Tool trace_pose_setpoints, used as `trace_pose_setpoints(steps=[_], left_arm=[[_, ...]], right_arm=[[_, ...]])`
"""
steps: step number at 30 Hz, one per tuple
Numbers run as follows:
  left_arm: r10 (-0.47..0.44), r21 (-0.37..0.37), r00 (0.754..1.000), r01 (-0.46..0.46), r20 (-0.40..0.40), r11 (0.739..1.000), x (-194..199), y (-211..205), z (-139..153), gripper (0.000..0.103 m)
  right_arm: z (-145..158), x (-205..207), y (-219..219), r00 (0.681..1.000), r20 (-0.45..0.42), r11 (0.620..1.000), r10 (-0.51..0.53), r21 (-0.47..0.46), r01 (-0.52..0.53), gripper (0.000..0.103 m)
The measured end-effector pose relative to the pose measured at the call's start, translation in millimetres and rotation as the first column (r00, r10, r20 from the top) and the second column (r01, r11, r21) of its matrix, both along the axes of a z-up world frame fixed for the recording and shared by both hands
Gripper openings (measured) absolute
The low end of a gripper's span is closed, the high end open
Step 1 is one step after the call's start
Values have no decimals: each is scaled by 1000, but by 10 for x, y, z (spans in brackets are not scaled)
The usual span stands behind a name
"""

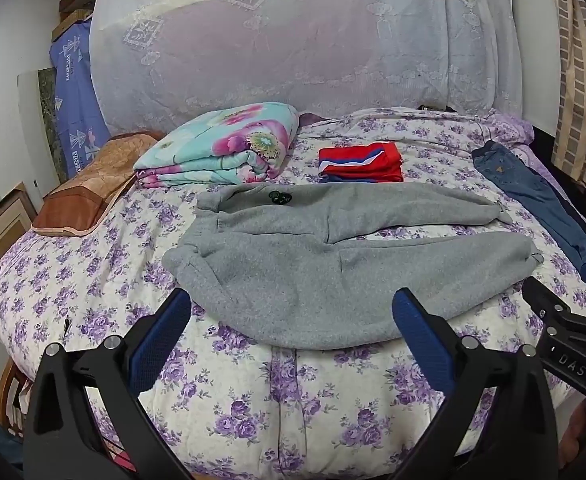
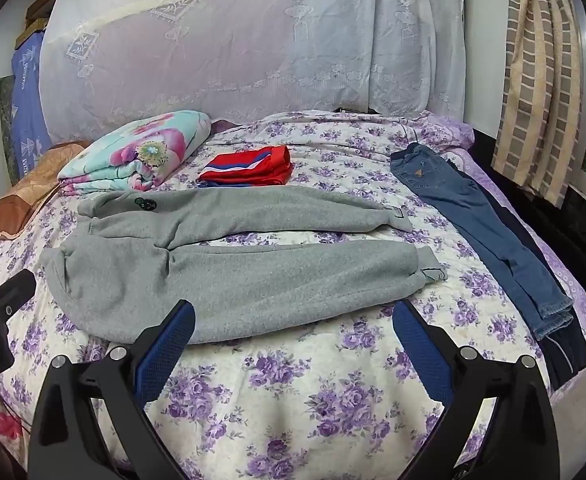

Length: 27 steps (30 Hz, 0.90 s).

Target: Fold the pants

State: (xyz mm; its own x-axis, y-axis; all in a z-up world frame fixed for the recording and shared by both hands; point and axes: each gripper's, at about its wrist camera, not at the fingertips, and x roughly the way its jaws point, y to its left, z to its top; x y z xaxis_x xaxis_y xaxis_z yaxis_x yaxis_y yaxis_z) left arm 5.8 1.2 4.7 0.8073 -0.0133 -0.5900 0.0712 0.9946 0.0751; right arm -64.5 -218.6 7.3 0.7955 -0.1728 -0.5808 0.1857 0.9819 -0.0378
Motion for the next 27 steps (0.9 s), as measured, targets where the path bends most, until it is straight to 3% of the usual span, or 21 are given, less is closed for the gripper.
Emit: trace_pose_setpoints(steps=[27], left_arm=[[2, -8, 1000, -2, -7, 1000, -54, 4, -37, 98]], right_arm=[[-25, 9, -40, 1000, -8, 1000, -2, 14, 2, 100]])
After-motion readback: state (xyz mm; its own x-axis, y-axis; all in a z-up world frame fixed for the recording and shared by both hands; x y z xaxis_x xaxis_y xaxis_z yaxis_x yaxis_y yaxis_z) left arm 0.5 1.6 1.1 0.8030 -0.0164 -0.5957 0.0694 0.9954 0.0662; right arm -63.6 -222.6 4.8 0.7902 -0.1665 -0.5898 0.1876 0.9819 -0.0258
